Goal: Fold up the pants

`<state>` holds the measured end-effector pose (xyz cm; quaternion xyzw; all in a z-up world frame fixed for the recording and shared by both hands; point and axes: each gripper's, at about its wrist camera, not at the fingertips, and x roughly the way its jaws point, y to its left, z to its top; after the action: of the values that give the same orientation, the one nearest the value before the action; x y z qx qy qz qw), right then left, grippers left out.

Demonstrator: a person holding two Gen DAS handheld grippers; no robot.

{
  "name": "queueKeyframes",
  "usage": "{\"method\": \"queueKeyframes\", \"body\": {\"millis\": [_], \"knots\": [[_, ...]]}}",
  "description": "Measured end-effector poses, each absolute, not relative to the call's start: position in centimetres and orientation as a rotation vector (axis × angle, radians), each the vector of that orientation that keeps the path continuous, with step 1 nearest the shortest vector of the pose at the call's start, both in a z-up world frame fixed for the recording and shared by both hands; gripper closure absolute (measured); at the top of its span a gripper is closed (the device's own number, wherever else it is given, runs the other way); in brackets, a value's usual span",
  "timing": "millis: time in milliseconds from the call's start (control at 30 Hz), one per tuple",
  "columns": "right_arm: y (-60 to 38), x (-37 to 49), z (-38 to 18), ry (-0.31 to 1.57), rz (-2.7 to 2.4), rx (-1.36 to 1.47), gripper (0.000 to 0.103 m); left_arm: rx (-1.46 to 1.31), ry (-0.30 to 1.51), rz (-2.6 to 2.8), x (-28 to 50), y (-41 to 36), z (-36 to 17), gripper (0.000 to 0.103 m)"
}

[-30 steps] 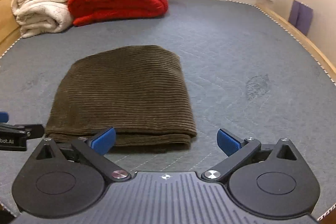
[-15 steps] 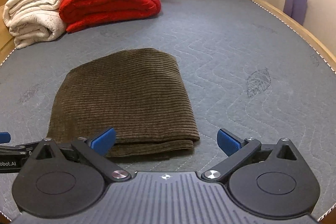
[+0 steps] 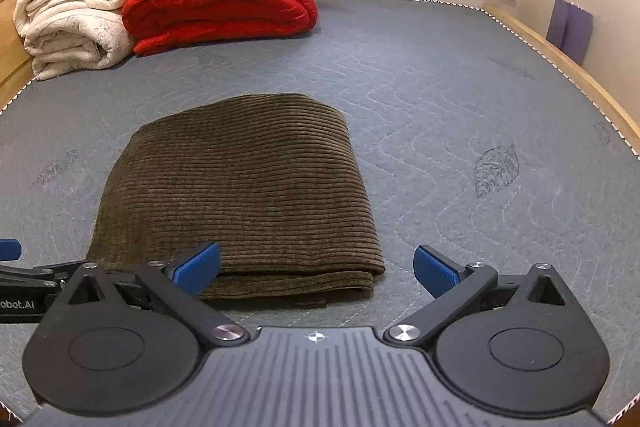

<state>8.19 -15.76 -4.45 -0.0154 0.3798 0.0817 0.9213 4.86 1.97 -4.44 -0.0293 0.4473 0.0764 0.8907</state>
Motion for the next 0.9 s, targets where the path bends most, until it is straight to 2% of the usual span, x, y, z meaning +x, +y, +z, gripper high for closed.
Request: {"method": "queueKeyframes", "body": {"millis": [900], "knots": [[-15.19, 8.23, -4.36, 0.773, 0.172, -0.043, 0.001, -0.063, 0.926, 0.151, 4.88, 1.78, -4.42, 0.000]]}}
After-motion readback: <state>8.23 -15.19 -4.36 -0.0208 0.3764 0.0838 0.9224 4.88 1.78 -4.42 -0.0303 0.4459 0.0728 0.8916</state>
